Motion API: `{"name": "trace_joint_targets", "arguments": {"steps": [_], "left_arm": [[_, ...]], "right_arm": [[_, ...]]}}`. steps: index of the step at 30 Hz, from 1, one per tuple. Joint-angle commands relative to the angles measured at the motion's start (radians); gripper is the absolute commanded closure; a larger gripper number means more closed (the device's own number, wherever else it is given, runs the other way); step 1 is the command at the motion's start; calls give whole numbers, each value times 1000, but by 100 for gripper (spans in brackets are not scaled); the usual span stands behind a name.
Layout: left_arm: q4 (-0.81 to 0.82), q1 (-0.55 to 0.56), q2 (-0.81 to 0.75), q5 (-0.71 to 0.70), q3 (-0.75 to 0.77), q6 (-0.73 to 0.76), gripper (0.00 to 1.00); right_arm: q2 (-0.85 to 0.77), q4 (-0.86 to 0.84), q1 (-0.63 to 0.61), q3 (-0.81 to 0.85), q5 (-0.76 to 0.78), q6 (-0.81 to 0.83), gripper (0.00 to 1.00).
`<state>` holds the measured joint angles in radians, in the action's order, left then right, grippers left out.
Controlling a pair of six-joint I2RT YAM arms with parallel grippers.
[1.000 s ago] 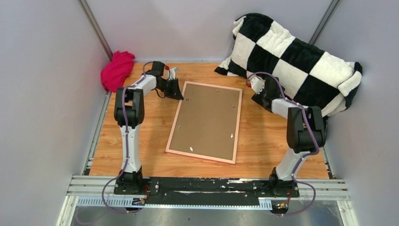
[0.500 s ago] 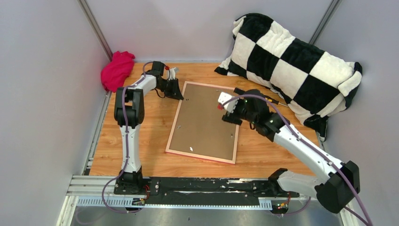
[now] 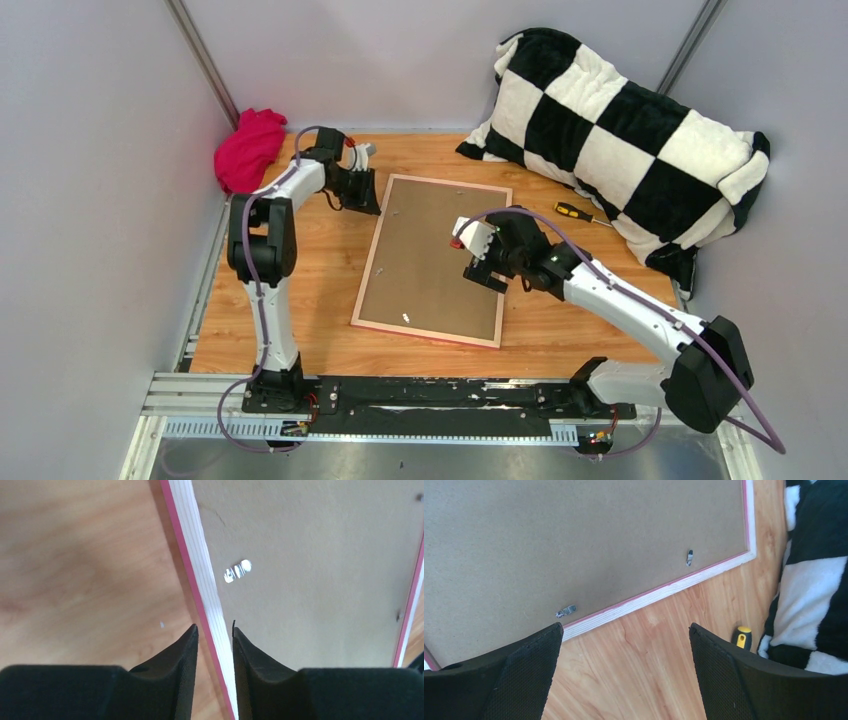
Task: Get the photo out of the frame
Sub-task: Turn over the photo frame at the center of the board.
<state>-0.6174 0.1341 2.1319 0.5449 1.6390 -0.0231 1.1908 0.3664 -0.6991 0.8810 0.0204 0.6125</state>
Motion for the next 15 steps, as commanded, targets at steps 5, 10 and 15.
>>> {"name": "trace_joint_targets", "arguments": {"steps": [5, 10, 15], "left_arm": [[-79, 20, -282, 24, -229, 229, 57], [-78, 112, -501, 37, -393, 457, 47], [-78, 260, -666, -45, -544, 626, 35]], "right_arm": [[8, 14, -7, 0, 75, -50, 4], [-25, -12, 6, -17, 87, -46, 3], [-60, -44, 55, -26, 105, -62, 3]]}}
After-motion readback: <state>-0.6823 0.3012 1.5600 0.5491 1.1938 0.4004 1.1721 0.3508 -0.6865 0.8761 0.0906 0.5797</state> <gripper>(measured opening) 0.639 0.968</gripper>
